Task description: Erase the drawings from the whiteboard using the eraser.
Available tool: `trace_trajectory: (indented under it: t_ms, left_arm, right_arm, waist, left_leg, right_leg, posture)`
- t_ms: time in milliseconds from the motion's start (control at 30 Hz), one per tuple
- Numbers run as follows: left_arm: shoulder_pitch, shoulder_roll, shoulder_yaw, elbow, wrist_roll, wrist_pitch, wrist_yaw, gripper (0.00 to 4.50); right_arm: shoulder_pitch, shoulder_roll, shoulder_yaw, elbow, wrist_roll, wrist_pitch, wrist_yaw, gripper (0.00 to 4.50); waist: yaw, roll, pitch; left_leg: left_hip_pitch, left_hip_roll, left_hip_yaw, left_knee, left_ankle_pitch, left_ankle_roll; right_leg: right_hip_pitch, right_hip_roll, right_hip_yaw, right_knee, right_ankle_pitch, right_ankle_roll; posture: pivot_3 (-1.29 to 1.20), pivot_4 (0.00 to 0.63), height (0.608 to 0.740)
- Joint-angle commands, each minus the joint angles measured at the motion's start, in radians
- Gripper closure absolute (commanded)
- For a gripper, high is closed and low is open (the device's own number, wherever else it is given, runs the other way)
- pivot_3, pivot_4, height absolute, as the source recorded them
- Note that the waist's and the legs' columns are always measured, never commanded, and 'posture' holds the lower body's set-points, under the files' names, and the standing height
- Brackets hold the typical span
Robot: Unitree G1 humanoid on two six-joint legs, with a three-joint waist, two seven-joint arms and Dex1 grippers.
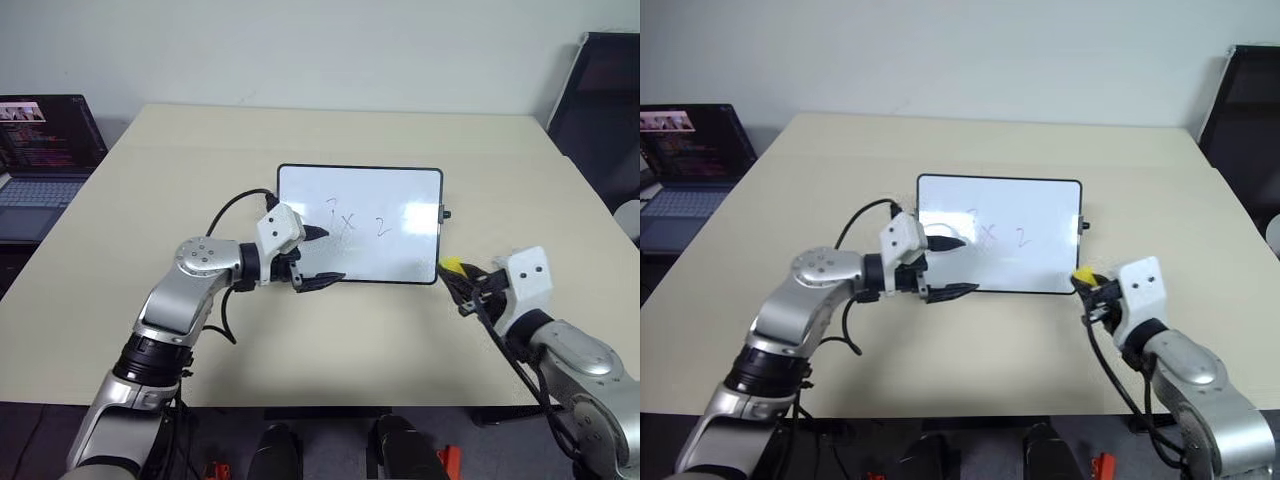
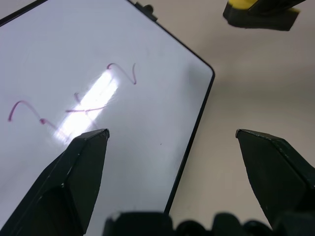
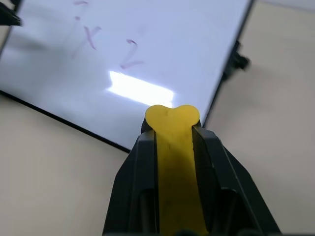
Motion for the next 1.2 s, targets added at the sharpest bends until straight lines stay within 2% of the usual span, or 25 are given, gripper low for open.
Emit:
trace_trajectory:
  t_ms: [33,167,400,733,967,1200]
  left_arm:
    - [-0.015,0.011,0.03,-0.059,-0.015,0.017,0.012,0.0]
    - [0.001,0.026,0.025,-0.078,-0.015,0.036,0.007,0.0]
    - [0.006,0.037,0.004,-0.067,0.01,0.045,0.012,0.0]
    - [0.052,0.049,0.007,-0.106,0.013,0.068,0.037,0.0]
    - [0.071,0.05,0.024,-0.147,-0.008,0.094,0.052,0.0]
    - [0.077,0.05,0.026,-0.147,-0.009,0.087,0.05,0.0]
  right_arm:
    - [-0.052,-0.03,0.057,-0.01,-0.04,-0.026,-0.008,3.85]
    - [-0.105,-0.034,0.121,0.034,-0.082,-0.06,-0.01,3.85]
    - [-0.277,-0.097,0.293,0.272,-0.248,-0.232,0.041,3.86]
    - [-0.509,0.031,0.368,0.61,-0.37,-0.393,0.053,3.95]
    - [-0.522,0.038,0.384,0.734,-0.423,-0.427,0.102,3.96]
    - [-0.458,-0.015,0.441,0.674,-0.45,-0.358,0.222,4.02]
  waist:
    - [0.001,0.0,0.0]
    - [0.003,0.0,0.0]
    - [-0.002,0.0,0.0]
    - [-0.001,0.0,0.0]
    - [0.002,0.0,0.0]
    - [0.001,0.0,0.0]
  left_leg:
    - [0.0,0.0,0.0,0.0,0.0,0.0]
    - [0.0,0.0,0.0,-0.001,0.0,0.0]
    - [0.0,0.0,0.0,-0.001,0.0,0.0]
    - [0.0,0.0,0.0,-0.003,0.0,0.0]
    - [-0.001,0.0,0.0,-0.004,0.0,0.0]
    - [0.0,0.0,-0.001,-0.003,0.0,0.0]
  right_leg:
    - [0.0,0.0,0.0,0.0,0.0,0.0]
    - [0.0,0.0,-0.001,-0.001,0.0,0.0]
    - [0.0,0.0,0.0,0.0,0.0,0.0]
    - [-0.001,0.0,-0.001,0.0,0.002,0.003]
    - [-0.001,0.0,-0.002,0.0,0.002,0.004]
    - [0.0,0.0,-0.002,0.0,0.0,0.001]
  posture:
    - [0.0,0.15,0.74]
    - [0.0,0.15,0.74]
    - [0.0,0.15,0.74]
    - [0.0,0.15,0.74]
    - [0.0,0.15,0.74]
    - [0.0,0.15,0.74]
